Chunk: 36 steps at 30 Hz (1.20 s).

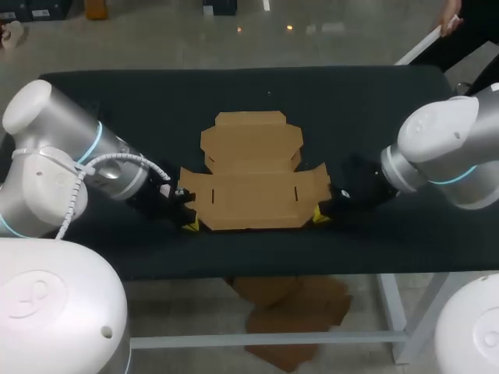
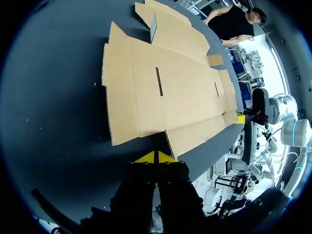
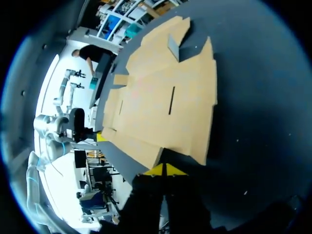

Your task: Assemble the packaging by folding the flat box into shape, placing the metal phone stand inside, and closing the box properly

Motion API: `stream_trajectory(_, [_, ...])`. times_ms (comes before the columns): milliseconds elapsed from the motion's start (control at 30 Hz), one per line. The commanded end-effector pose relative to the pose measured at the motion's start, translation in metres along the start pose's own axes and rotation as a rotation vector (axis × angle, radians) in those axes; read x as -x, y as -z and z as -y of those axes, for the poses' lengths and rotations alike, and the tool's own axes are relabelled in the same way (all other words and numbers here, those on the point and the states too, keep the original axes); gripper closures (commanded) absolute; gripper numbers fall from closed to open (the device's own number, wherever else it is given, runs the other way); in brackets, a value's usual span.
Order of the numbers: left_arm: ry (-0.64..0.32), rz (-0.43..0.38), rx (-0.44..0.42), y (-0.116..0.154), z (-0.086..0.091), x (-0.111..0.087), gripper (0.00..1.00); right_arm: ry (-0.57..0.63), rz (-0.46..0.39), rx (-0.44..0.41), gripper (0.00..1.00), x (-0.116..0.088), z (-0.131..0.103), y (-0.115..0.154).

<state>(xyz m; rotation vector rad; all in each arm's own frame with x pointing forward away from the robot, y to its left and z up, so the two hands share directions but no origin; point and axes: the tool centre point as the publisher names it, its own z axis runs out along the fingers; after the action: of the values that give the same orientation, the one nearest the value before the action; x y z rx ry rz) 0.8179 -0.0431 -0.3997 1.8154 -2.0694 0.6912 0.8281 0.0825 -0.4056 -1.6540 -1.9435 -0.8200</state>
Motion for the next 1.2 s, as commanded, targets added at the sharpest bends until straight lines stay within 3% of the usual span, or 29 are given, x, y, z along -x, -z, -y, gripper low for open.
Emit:
stream_trajectory(33, [-0.008,0.017,0.004,0.002,0.002,-0.007,1.0,0.003,0.011,-0.006,1.0,-0.002,-0.002,-0.001])
stream_trajectory(900, [-0.054,0.046,0.035,-0.005,0.016,-0.023,1.0,0.044,0.077,-0.027,1.0,-0.015,-0.001,-0.009])
stream_trajectory(1200, [-0.095,0.056,0.037,-0.005,0.013,-0.036,1.0,0.074,0.13,-0.03,1.0,-0.024,0.003,-0.012])
